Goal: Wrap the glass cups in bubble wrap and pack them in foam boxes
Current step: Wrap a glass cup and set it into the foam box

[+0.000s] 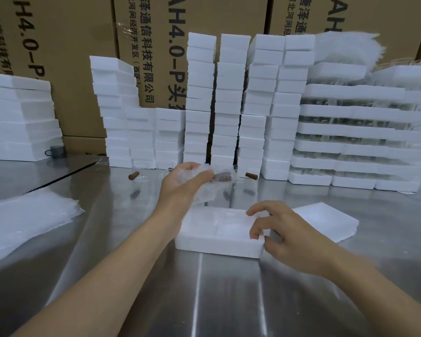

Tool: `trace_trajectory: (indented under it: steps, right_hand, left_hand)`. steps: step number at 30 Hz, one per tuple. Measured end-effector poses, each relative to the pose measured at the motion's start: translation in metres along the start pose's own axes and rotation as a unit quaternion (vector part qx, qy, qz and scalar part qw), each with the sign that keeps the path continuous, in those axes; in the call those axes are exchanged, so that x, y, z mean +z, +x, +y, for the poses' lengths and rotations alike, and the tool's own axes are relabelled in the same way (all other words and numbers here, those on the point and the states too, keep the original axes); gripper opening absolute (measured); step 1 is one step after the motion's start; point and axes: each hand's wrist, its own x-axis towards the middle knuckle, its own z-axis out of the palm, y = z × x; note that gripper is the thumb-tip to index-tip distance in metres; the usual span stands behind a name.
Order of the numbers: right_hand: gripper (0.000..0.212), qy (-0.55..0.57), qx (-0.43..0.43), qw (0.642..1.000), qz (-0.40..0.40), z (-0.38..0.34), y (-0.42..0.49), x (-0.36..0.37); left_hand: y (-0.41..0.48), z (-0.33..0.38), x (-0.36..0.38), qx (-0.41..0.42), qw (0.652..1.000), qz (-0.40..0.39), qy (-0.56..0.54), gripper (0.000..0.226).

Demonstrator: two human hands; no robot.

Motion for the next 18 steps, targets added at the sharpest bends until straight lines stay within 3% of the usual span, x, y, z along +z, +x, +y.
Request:
trace_trajectory:
  steps: [8,12,18]
  right_hand:
    - [0.041,-0.018,0.021,1.0,-0.014,0.008,0.002,0.004]
    - [0.037,-0.027,0.035,0.999,-0.014,0.009,0.002,0.006]
    - [0.036,-0.026,0.059,0.998,-0.014,0.011,0.003,0.01]
  left_hand:
    - [-0.004,-0.015,-0.009,0.038,0.967,-0.139,0.211,0.053]
    - [-0.007,-0.018,-0.01,0.074,0.94,-0.185,0.278,0.066]
    - [-0.01,-0.027,-0.01,0.099,0.914,-0.191,0.344,0.065]
